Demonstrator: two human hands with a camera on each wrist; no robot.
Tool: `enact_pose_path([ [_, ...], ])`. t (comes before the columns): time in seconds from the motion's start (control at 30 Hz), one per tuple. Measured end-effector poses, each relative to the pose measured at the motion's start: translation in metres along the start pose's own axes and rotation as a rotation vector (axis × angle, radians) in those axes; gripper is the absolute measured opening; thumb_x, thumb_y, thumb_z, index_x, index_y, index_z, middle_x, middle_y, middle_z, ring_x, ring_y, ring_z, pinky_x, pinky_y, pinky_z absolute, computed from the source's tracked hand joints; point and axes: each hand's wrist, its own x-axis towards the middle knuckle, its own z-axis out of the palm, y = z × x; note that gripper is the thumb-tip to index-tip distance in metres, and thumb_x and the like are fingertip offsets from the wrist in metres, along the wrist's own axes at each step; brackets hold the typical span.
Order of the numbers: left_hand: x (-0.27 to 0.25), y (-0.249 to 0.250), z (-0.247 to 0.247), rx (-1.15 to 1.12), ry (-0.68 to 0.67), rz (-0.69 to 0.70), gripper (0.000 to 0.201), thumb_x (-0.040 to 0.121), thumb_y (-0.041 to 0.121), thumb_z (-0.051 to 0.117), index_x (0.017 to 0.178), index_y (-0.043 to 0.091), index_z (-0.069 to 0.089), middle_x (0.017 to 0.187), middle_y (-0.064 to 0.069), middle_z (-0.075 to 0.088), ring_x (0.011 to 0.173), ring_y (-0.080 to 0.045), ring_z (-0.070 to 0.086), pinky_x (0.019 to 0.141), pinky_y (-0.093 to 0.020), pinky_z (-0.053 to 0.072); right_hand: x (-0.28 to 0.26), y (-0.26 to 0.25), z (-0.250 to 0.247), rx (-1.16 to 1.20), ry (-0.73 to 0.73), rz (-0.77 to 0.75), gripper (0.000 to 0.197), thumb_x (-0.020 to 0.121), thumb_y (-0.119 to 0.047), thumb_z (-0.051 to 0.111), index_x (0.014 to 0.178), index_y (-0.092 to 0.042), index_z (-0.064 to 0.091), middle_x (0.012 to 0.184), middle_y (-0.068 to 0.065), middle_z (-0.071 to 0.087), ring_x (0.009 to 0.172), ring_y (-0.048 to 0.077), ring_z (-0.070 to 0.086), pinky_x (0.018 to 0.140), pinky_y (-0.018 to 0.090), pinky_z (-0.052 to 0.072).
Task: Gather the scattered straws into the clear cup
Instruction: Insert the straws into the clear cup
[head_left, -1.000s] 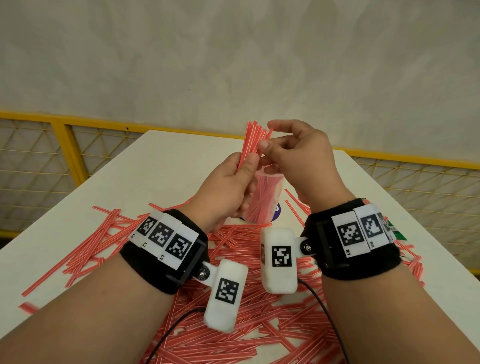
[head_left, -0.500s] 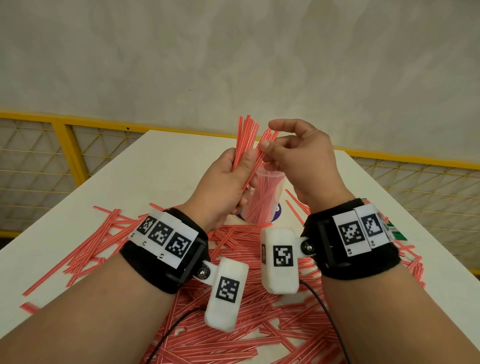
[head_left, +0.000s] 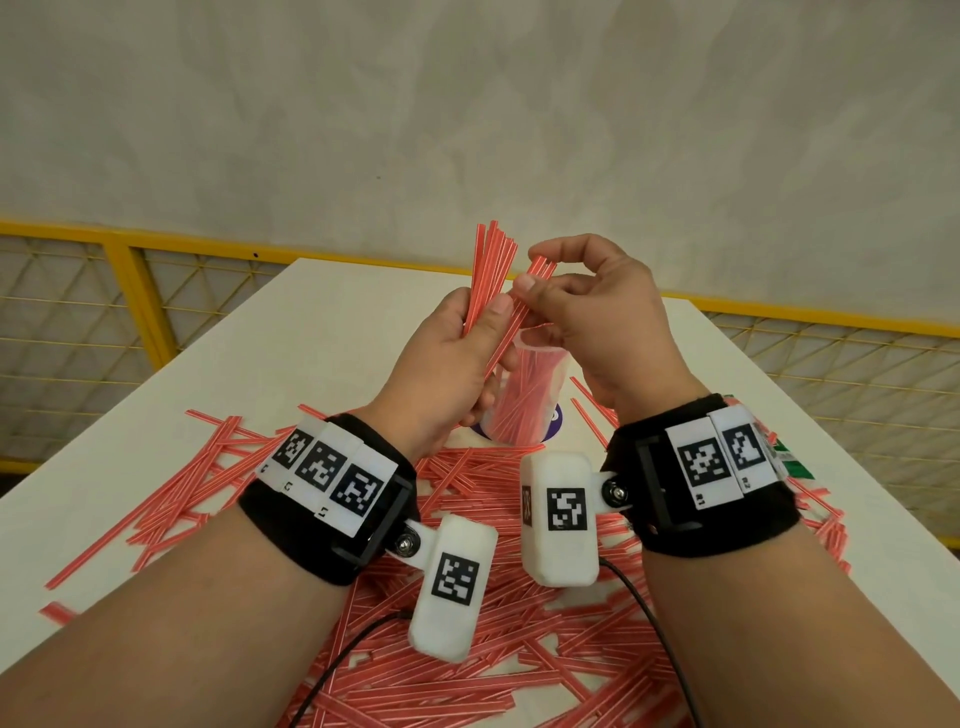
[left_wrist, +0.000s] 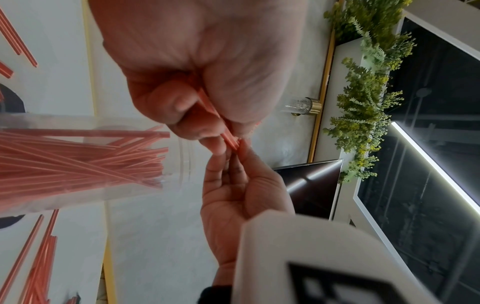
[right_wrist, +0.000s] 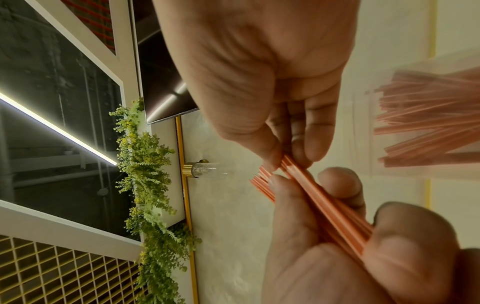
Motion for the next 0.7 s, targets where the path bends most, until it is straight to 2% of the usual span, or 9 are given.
enact_pose_path([
  [0.13, 0.001, 0.000, -0.001, -0.031, 0.016, -0.015, 0.024, 0.102, 0.042, 0.041, 0.098, 0.021, 0.052, 0.067, 0.002, 0.063, 0.039, -0.011, 0.046, 0.035, -0.019, 0.031, 0.002, 0.000, -0.003, 0.066, 0.013, -0.013, 0.018, 0.086, -0.003, 0.068, 0.098, -0.015, 0.060, 0.072, 0.011, 0.072, 0.064, 0.023, 0.068, 0.062, 0.033, 0.059],
  [0.23, 0.004, -0.002, -0.002, -0.026, 0.087, -0.059, 0.025, 0.102, 0.042, 0.040, 0.094, 0.020, 0.049, 0.074, -0.007, 0.065, 0.039, -0.015, 0.051, 0.035, -0.021, 0.032, 0.006, -0.001, -0.010, 0.119, 0.089, -0.048, 0.018, 0.087, -0.003, 0.067, 0.098, -0.014, 0.059, 0.069, 0.008, 0.072, 0.060, 0.018, 0.066, 0.058, 0.029, 0.055],
  [0.3, 0.006, -0.004, -0.004, -0.001, 0.144, -0.092, 0.024, 0.102, 0.042, 0.040, 0.093, 0.021, 0.048, 0.078, -0.006, 0.063, 0.038, -0.013, 0.047, 0.035, -0.020, 0.030, 0.009, -0.002, -0.017, 0.179, 0.177, -0.086, 0.019, 0.087, -0.002, 0.066, 0.097, -0.015, 0.057, 0.065, 0.005, 0.071, 0.062, 0.016, 0.067, 0.059, 0.028, 0.054],
  [0.4, 0.007, -0.007, -0.004, 0.013, 0.168, -0.124, 0.026, 0.101, 0.043, 0.040, 0.094, 0.019, 0.048, 0.072, 0.001, 0.050, 0.040, -0.009, 0.034, 0.037, -0.020, 0.027, 0.013, 0.000, -0.026, 0.225, 0.354, -0.176, 0.021, 0.088, -0.002, 0.065, 0.095, -0.019, 0.055, 0.062, 0.003, 0.070, 0.065, 0.016, 0.068, 0.060, 0.029, 0.055],
  [0.47, 0.007, -0.008, -0.004, 0.034, 0.156, -0.123, 0.027, 0.101, 0.043, 0.041, 0.095, 0.017, 0.046, 0.071, 0.001, 0.041, 0.042, -0.009, 0.029, 0.038, -0.021, 0.026, 0.014, 0.002, -0.030, 0.155, 0.463, -0.255, 0.022, 0.088, -0.004, 0.065, 0.095, -0.022, 0.055, 0.063, 0.002, 0.069, 0.065, 0.016, 0.067, 0.060, 0.031, 0.056],
  [0.53, 0.007, -0.009, -0.004, 0.069, 0.141, -0.110, 0.029, 0.100, 0.045, 0.042, 0.092, 0.018, 0.044, 0.071, -0.001, 0.037, 0.042, -0.008, 0.028, 0.038, -0.021, 0.026, 0.014, 0.005, -0.032, 0.030, 0.525, -0.319, 0.024, 0.087, -0.008, 0.065, 0.095, -0.028, 0.055, 0.066, 0.003, 0.068, 0.065, 0.016, 0.067, 0.065, 0.039, 0.059],
  [0.63, 0.006, -0.007, -0.004, 0.090, 0.125, -0.110, 0.036, 0.098, 0.050, 0.042, 0.097, 0.015, 0.047, 0.070, -0.001, 0.036, 0.040, -0.007, 0.028, 0.037, -0.020, 0.026, 0.015, 0.012, -0.029, -0.155, 0.524, -0.364, 0.023, 0.086, -0.014, 0.066, 0.097, -0.032, 0.056, 0.065, 0.004, 0.063, 0.067, 0.025, 0.067, 0.072, 0.049, 0.056],
  [0.7, 0.005, -0.007, -0.003, 0.070, 0.118, -0.119, 0.043, 0.097, 0.053, 0.040, 0.104, 0.012, 0.048, 0.069, 0.001, 0.035, 0.040, -0.005, 0.027, 0.036, -0.019, 0.024, 0.016, 0.016, -0.027, -0.237, 0.493, -0.365, 0.022, 0.086, -0.016, 0.066, 0.100, -0.030, 0.058, 0.066, 0.003, 0.062, 0.069, 0.027, 0.066, 0.074, 0.047, 0.055],
])
